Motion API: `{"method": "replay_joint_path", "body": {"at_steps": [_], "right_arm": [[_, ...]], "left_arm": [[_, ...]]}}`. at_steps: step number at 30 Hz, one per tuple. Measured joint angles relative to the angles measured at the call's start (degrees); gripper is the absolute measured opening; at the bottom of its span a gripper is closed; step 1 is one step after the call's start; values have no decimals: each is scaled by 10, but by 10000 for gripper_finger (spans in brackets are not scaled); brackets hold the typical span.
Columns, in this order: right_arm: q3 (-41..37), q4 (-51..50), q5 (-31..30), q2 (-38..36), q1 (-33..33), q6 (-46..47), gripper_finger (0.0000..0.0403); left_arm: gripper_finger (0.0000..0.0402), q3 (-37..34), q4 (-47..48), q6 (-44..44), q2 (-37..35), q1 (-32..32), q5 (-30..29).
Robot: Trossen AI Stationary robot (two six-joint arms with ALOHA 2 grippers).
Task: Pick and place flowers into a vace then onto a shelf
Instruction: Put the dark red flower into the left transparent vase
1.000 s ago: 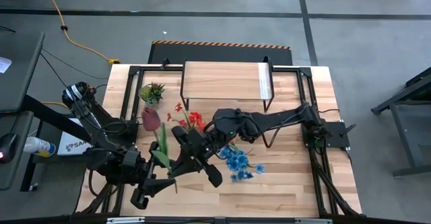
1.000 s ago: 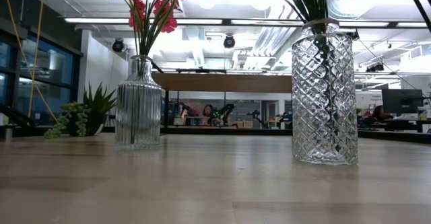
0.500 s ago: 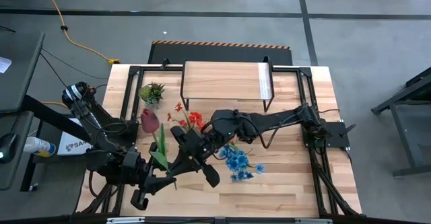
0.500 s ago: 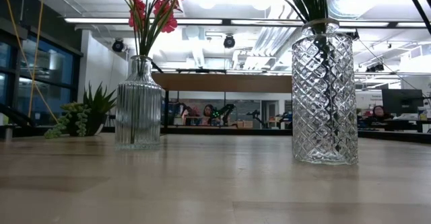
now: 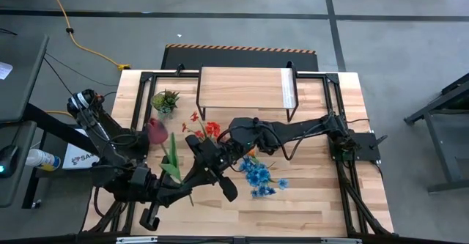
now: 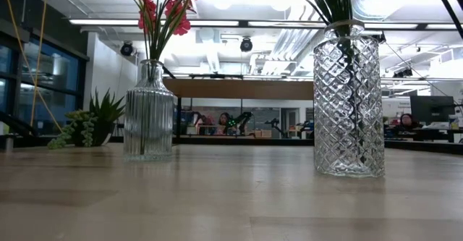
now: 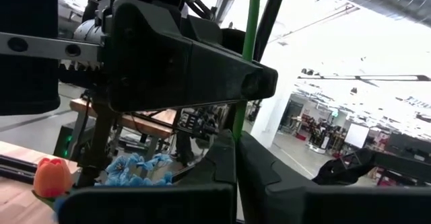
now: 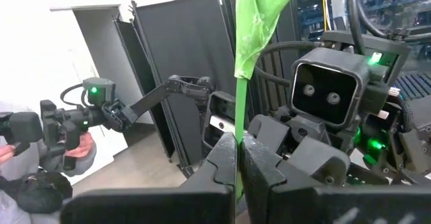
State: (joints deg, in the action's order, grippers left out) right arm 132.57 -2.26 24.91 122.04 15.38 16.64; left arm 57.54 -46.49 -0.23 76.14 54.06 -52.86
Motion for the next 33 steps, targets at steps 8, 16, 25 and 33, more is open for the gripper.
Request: {"method": "replay_joint_path", "body": {"at_steps": [8, 16, 25, 33], "right_arm": [[0, -1, 1, -1, 0, 0, 0], [0, -2, -7, -1, 0, 33, 6], [0, -1, -6, -2, 0, 46, 80], [0, -4, -3, -3, 1, 42, 139]], "left_arm": [[30, 0, 0, 8, -1, 0, -3], [30, 0, 0, 9, -1, 0, -3], [30, -1, 3, 9, -1, -2, -21], [30, -1, 4, 19, -1, -1, -48]]}}
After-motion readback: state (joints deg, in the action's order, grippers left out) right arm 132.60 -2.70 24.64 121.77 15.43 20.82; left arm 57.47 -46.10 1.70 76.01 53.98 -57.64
